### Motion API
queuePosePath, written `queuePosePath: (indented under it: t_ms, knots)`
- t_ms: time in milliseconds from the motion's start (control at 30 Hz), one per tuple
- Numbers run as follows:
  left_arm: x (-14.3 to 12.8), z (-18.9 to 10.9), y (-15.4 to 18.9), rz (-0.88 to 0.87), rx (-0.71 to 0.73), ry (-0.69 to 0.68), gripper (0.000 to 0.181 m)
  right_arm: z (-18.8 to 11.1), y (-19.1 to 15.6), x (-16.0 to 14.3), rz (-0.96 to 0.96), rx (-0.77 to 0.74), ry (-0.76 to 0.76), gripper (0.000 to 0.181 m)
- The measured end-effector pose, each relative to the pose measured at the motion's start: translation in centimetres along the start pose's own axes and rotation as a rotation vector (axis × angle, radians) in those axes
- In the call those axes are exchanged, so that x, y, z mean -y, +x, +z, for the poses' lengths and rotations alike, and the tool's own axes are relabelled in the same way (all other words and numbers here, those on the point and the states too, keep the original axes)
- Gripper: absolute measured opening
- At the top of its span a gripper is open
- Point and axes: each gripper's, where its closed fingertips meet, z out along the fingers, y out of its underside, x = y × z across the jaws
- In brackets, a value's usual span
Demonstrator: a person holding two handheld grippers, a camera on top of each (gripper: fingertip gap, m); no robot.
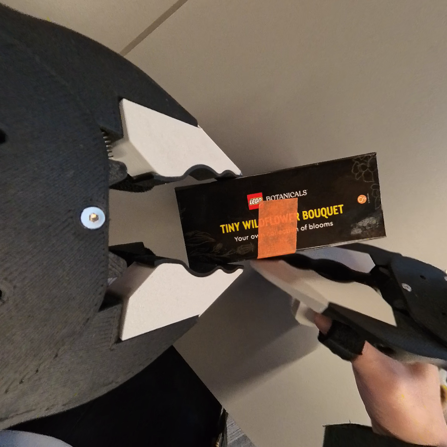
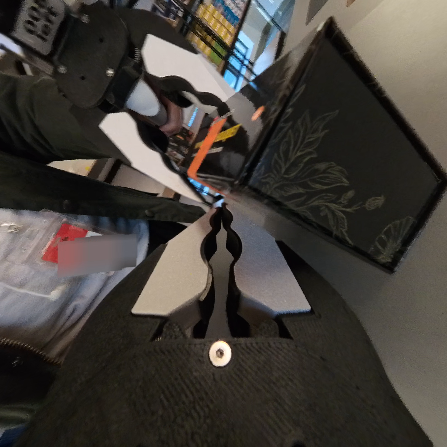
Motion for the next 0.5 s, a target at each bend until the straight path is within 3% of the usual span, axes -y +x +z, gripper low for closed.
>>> queuePosePath:
  t_ms: [100,200,333,500]
  knots:
    - [0.0,0.0,0.0,-0.002,-0.006,0.004,0.068,-0.2,-1.8,0.7,-0.013,0.055,0.045,0.000]
    - [0.0,0.0,-0.1,-0.015,-0.013,0.013,0.068,0.1,-1.7,1.8,-0.076,0.006,0.078,0.000]
    - [-0.1,0.1,0.0,0.010,-0.012,-0.021,0.068,0.1,1.1,0.2,-0.013,-0.083,0.027,0.000]
    - [0.0,0.1,0.0,0.003,-0.018,0.000,0.068,-1.1,-0.3,1.6,-0.030,-0.047,0.085,0.000]
